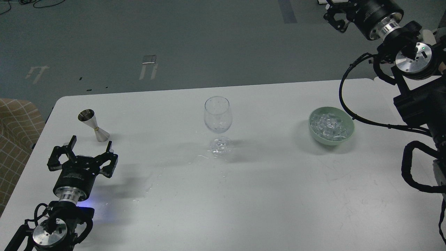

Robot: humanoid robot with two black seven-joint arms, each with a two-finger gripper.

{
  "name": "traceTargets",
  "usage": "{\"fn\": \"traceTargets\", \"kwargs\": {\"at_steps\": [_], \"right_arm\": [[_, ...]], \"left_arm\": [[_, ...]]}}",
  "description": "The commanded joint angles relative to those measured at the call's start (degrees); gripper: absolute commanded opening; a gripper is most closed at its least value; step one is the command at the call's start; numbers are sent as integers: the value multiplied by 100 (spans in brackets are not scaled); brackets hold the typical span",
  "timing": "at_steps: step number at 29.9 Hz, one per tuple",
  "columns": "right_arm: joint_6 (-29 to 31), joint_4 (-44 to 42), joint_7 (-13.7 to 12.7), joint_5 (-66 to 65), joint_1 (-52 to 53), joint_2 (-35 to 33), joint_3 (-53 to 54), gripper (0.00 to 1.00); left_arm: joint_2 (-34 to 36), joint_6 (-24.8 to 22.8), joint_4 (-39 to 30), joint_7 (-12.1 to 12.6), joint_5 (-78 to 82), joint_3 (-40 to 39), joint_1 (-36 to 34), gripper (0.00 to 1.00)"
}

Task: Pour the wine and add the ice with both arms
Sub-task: 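Close the left gripper around the metal jigger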

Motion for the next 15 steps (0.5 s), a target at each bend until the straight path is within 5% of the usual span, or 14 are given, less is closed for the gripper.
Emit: {"fn": "traceTargets", "kwargs": {"at_steps": [1, 8, 15], "right_arm": [[-11, -11, -4, 0, -40, -24, -8, 100], [-20, -11, -4, -18, -49, -59, -8, 100], [-20, -11, -4, -18, -49, -112, -174, 100]], "left_arm": [[-192, 165, 479, 21, -11, -171, -371, 86], [-307, 226, 620, 12, -37, -242, -687, 74], [-298, 130, 1691, 12, -28, -233, -1284, 62]]}}
